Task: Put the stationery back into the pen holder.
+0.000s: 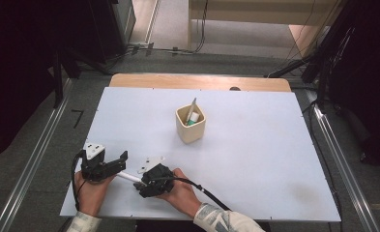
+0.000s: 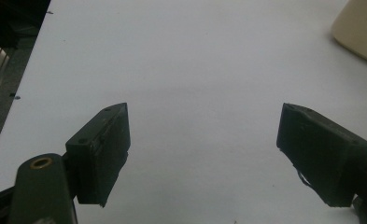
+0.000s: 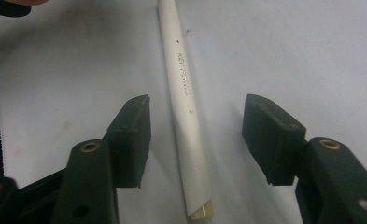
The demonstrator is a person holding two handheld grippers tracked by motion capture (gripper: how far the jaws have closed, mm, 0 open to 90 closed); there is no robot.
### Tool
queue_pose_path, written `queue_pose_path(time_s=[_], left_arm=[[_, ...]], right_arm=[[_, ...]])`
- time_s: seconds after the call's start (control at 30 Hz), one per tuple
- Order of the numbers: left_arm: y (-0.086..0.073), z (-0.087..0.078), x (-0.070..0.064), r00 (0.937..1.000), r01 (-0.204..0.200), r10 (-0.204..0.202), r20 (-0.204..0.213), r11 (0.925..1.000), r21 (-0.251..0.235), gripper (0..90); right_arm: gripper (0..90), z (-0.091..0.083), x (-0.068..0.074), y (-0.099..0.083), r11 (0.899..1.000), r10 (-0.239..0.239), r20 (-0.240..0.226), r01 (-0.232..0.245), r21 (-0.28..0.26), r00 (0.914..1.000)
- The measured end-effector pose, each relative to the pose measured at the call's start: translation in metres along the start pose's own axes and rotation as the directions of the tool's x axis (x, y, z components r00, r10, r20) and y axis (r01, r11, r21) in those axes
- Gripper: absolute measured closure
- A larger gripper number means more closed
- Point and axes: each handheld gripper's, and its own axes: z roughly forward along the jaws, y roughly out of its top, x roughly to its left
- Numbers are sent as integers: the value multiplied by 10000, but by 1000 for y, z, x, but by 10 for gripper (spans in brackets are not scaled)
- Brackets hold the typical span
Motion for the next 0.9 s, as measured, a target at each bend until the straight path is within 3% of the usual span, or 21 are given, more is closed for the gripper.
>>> queue_pose_path(time_s=[0.43,0.9], left_arm=[[0,0,0,10000,-20,20,12,10000,64,180],[0,1,-1,10000,-32,32,39,10000,48,180]], right_arm=[[548,0,3,-3,9995,-289,477,296,-125,9984],[718,-1,3,-6,9993,-273,511,285,-227,9983]])
